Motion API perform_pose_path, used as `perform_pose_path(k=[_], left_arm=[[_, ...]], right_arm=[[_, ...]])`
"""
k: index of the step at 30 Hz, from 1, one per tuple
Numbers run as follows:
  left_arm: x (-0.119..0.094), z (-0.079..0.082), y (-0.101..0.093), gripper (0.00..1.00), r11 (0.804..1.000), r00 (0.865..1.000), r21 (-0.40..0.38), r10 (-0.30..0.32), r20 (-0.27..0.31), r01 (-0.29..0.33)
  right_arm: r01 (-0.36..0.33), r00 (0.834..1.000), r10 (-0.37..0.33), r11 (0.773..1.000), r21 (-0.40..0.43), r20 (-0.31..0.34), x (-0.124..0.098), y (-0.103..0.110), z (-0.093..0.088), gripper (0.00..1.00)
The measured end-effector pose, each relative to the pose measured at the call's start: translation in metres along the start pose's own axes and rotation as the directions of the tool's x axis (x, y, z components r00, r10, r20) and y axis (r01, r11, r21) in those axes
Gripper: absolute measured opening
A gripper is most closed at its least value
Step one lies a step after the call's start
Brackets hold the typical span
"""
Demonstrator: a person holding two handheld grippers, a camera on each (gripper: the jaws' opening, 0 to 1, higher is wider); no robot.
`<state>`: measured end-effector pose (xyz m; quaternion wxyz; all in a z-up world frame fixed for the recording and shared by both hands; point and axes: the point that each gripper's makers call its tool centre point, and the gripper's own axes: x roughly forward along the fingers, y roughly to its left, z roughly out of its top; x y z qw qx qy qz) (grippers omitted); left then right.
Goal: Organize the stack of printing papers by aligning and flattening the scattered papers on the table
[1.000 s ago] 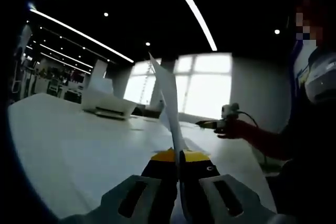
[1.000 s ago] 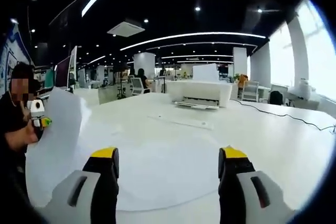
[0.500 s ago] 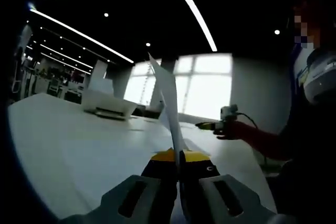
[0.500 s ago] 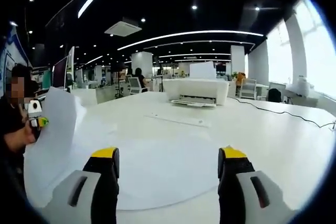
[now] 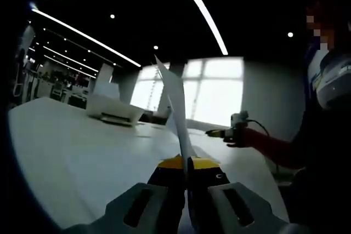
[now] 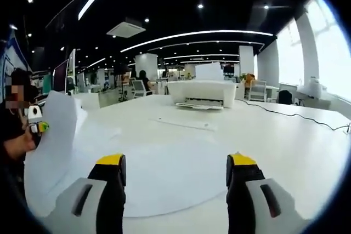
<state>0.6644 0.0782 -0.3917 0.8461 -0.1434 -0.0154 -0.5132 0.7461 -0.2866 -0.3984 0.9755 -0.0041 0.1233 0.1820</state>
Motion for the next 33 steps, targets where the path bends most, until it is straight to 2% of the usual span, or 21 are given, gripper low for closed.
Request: perform_pose_path(k=[10, 19, 30, 33], left_arm=[[0.000, 0.001, 0.002, 0.06, 1.000, 1.000, 0.009, 0.001, 0.002, -0.001], [0.003, 0.011, -0.013, 0.06, 0.998, 0.998, 0.053, -0.020, 0.051, 0.018], [0.003, 0.009, -0.013, 0.06, 0.997, 0.999, 0.074, -0.014, 0.039, 0.011], [0.002, 0.009, -0.008, 0.06, 0.997, 0.999, 0.073, -0.010, 0.035, 0.008]], right_arm=[[0.006, 1.000, -0.006, 1.000, -0.006, 0.012, -0.004, -0.004, 0.008, 0.70], [0.003, 1.000, -0.003, 1.000, 0.001, 0.000, 0.000, -0.004, 0.001, 0.70], [0.007, 1.000, -0.007, 1.000, -0.006, -0.002, 0.006, -0.010, 0.006, 0.70], [0.006, 1.000, -0.006, 1.000, -0.006, -0.009, 0.009, -0.013, 0.005, 0.70]])
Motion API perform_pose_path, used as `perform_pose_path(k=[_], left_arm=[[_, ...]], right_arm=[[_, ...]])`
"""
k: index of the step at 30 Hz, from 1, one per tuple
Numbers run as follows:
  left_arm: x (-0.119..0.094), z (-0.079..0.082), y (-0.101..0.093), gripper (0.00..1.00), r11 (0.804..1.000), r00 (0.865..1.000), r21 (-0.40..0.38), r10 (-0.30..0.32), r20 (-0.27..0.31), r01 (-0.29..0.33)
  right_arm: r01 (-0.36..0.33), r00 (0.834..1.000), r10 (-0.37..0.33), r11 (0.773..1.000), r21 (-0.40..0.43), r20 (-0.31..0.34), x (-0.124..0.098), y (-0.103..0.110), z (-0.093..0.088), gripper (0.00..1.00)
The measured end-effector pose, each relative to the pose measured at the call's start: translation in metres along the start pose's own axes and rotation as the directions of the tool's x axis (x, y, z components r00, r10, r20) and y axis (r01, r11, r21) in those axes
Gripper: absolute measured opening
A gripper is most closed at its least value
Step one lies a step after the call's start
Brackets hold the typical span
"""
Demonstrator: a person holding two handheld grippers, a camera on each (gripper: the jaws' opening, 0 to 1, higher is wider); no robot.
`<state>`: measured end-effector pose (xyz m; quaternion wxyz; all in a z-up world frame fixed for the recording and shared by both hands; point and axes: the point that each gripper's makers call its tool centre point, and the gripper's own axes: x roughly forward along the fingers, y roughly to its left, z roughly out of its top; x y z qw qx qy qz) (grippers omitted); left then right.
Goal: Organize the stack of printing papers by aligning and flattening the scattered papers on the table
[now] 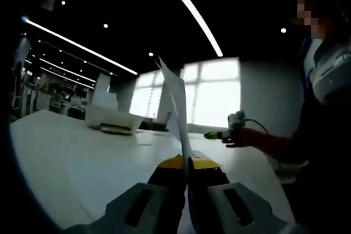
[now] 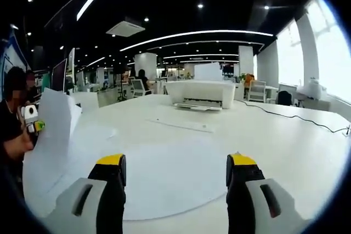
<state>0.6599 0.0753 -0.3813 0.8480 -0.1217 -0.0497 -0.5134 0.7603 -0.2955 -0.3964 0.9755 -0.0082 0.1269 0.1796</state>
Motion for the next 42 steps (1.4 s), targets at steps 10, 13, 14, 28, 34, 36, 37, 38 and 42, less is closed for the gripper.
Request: perform_pose_path(k=[10, 13, 14, 28, 34, 36, 37, 38, 42], left_arm=[[-0.001, -0.002, 0.004, 0.06, 1.000, 1.000, -0.011, 0.005, -0.006, -0.005], [-0.001, -0.002, 0.006, 0.06, 1.000, 1.000, -0.011, 0.007, -0.007, -0.008], [-0.001, -0.002, 0.006, 0.06, 1.000, 1.000, -0.012, 0.008, -0.008, -0.008], [-0.003, -0.002, 0.012, 0.06, 1.000, 1.000, -0.015, 0.013, -0.009, -0.013], [-0.002, -0.002, 0.013, 0.06, 1.000, 1.000, -0.018, 0.010, -0.008, -0.010], [-0.002, -0.002, 0.013, 0.06, 1.000, 1.000, -0.018, 0.009, -0.007, -0.009], [-0.002, -0.002, 0.013, 0.06, 1.000, 1.000, -0.019, 0.009, -0.007, -0.009], [-0.002, -0.002, 0.013, 0.06, 1.000, 1.000, -0.019, 0.009, -0.008, -0.009], [-0.003, -0.003, 0.012, 0.06, 1.000, 1.000, -0.020, 0.009, -0.008, -0.009]], right_arm=[[-0.003, 1.000, 0.003, 1.000, -0.001, -0.021, 0.008, -0.004, -0.006, 0.70], [0.002, 1.000, -0.002, 1.000, 0.001, -0.023, 0.009, -0.008, -0.007, 0.70], [0.006, 1.000, -0.006, 1.000, 0.004, -0.023, 0.009, -0.009, -0.007, 0.70], [0.050, 0.998, -0.049, 0.998, 0.029, -0.041, 0.014, -0.032, -0.016, 0.69], [0.066, 0.996, -0.064, 0.997, 0.026, -0.061, 0.018, -0.046, -0.023, 0.69], [0.072, 0.995, -0.070, 0.997, 0.024, -0.069, 0.019, -0.050, -0.026, 0.70], [0.076, 0.995, -0.074, 0.997, 0.022, -0.073, 0.020, -0.051, -0.028, 0.70], [0.079, 0.994, -0.077, 0.997, 0.021, -0.077, 0.020, -0.053, -0.029, 0.70], [0.089, 0.992, -0.087, 0.996, 0.022, -0.097, 0.024, -0.057, -0.036, 0.70]])
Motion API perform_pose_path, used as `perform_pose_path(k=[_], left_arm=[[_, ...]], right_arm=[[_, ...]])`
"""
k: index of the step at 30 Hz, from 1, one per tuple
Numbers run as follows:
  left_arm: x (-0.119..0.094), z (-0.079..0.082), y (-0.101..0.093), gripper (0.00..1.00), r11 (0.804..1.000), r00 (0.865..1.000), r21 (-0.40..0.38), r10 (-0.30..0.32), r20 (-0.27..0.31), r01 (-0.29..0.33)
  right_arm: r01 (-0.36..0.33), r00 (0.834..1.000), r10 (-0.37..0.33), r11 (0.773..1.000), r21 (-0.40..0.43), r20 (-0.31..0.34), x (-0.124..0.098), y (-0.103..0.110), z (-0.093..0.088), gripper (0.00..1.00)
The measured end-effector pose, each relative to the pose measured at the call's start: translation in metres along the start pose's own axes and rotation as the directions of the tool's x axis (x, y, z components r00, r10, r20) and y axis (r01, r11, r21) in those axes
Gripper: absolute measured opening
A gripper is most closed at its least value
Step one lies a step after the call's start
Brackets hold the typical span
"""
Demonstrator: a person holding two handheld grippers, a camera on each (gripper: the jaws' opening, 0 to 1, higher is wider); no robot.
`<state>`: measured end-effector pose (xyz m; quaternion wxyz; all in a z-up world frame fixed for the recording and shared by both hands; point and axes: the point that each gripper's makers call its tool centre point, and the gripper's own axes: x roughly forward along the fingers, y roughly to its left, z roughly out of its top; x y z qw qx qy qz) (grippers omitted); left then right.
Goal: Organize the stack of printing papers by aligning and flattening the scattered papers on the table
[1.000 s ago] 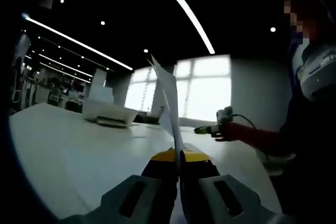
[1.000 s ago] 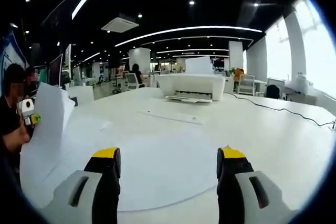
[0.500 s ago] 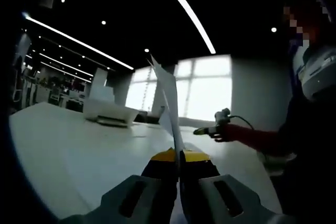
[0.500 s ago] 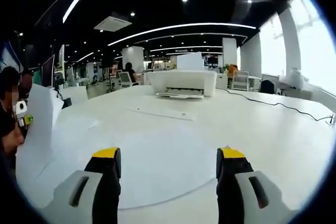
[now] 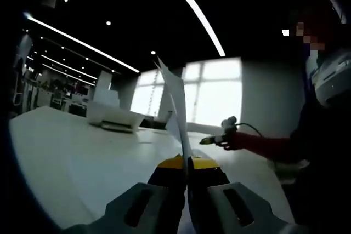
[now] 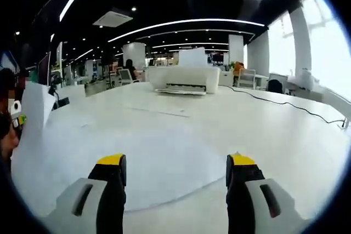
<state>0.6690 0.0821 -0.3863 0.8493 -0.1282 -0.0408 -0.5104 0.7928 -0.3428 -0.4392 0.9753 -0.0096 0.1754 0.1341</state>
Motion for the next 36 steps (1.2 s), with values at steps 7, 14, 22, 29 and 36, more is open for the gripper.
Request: perform_pose_path(k=[7, 14, 22, 29, 36], left_arm=[[0.000, 0.000, 0.000, 0.06, 1.000, 1.000, 0.001, 0.003, -0.001, -0.003], [0.000, -0.001, 0.002, 0.06, 1.000, 1.000, -0.001, 0.006, -0.004, -0.006], [0.000, -0.001, 0.003, 0.06, 1.000, 1.000, -0.005, 0.009, -0.006, -0.009], [0.000, -0.002, 0.003, 0.06, 1.000, 1.000, -0.006, 0.011, -0.008, -0.011], [0.000, -0.002, 0.003, 0.06, 1.000, 1.000, -0.007, 0.010, -0.008, -0.010]], right_arm=[[0.025, 1.000, -0.025, 1.000, 0.012, -0.014, 0.005, -0.014, -0.009, 0.70], [0.032, 0.999, -0.032, 0.999, 0.028, -0.017, 0.008, -0.018, -0.012, 0.70], [0.033, 0.999, -0.032, 0.999, 0.024, -0.019, 0.020, -0.027, -0.012, 0.69], [0.037, 0.999, -0.036, 0.999, 0.034, -0.022, 0.030, -0.033, -0.017, 0.69], [0.052, 0.998, -0.052, 0.999, 0.015, -0.033, 0.037, -0.032, -0.022, 0.68]])
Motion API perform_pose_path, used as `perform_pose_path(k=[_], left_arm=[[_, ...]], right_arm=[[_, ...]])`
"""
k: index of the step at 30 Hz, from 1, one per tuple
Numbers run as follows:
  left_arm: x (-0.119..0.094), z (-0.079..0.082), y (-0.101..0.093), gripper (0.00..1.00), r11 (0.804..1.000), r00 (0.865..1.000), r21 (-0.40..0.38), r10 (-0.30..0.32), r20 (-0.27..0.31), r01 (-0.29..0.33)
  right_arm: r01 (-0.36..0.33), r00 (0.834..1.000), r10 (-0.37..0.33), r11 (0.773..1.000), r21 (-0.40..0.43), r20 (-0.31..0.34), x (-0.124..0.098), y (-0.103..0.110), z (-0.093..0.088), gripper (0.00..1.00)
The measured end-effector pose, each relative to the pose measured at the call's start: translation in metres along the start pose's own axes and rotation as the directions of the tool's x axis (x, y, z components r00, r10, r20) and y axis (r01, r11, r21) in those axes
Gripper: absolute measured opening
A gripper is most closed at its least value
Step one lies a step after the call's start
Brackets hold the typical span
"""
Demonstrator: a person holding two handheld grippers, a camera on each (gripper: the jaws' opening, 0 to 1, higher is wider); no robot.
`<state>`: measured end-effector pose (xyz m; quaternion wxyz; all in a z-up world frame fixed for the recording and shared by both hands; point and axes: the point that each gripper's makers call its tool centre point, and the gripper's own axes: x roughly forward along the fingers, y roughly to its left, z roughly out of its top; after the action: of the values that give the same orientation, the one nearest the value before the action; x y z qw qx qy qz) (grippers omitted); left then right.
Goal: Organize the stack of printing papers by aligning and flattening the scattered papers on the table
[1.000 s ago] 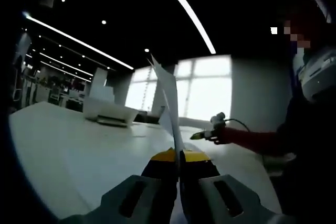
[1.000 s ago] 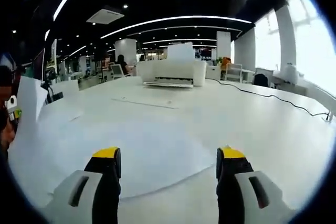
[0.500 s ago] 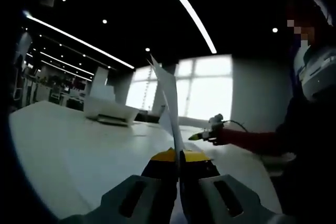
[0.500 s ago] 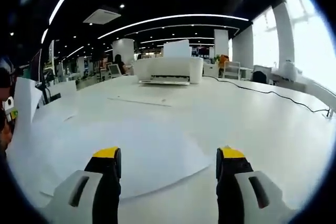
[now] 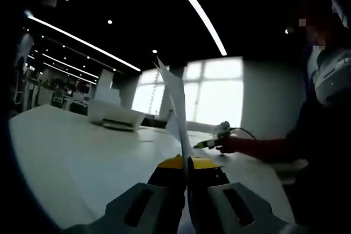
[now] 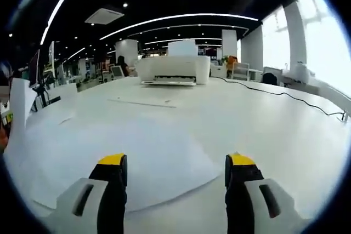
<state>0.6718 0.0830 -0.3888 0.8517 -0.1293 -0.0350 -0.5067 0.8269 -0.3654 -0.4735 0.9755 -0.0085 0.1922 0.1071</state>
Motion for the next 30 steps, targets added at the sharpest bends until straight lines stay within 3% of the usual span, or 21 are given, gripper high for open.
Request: perform_pose_path(k=[18, 23, 30], left_arm=[[0.000, 0.001, -0.001, 0.06, 1.000, 1.000, -0.008, -0.006, 0.008, 0.006], [0.000, 0.002, -0.001, 0.06, 1.000, 1.000, -0.008, -0.005, 0.009, 0.005], [0.000, 0.002, -0.003, 0.06, 1.000, 1.000, -0.007, -0.003, 0.008, 0.004]], right_arm=[[0.047, 0.998, -0.048, 0.999, -0.020, -0.043, 0.007, -0.007, -0.012, 0.66], [0.066, 0.997, -0.066, 0.998, 0.005, -0.035, -0.002, -0.006, -0.016, 0.57], [0.054, 0.998, -0.054, 0.999, 0.001, -0.022, 0.001, -0.006, -0.015, 0.49]])
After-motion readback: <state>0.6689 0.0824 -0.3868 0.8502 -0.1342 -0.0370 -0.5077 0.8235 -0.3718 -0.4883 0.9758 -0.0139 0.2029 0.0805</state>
